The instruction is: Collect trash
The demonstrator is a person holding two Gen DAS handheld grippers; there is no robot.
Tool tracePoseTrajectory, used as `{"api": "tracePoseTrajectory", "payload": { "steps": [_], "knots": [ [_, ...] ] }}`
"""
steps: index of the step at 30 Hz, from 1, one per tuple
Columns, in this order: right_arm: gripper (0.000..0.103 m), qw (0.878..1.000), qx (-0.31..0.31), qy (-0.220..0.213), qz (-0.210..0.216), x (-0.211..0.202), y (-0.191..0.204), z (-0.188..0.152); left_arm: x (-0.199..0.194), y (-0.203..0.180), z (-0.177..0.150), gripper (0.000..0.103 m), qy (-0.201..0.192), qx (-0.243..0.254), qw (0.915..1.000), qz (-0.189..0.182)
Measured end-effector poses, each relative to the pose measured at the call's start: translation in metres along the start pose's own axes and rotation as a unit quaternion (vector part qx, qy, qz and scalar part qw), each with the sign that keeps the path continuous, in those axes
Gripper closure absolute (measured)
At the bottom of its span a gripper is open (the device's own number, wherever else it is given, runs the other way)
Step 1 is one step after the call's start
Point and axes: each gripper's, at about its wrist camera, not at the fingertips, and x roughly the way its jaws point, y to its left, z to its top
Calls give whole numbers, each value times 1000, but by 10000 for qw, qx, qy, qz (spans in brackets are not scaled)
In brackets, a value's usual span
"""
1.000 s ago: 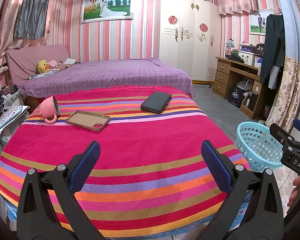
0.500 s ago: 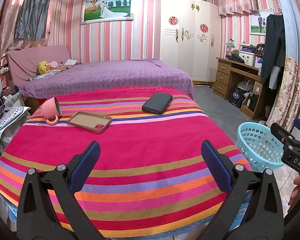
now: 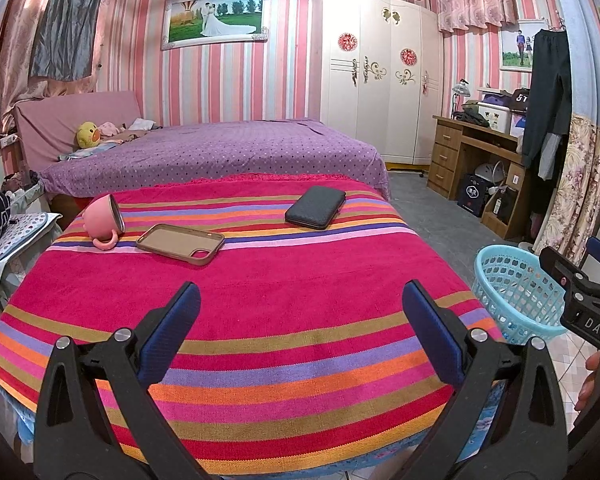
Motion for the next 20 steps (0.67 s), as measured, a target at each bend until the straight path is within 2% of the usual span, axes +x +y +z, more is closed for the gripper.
{"api": "tracePoseTrajectory", "payload": {
  "steps": [20],
  "knots": [
    [5,10000,18,-8,21,1,2,-1,0,-1,-2,6,24,-60,10000,31]
  ]
}}
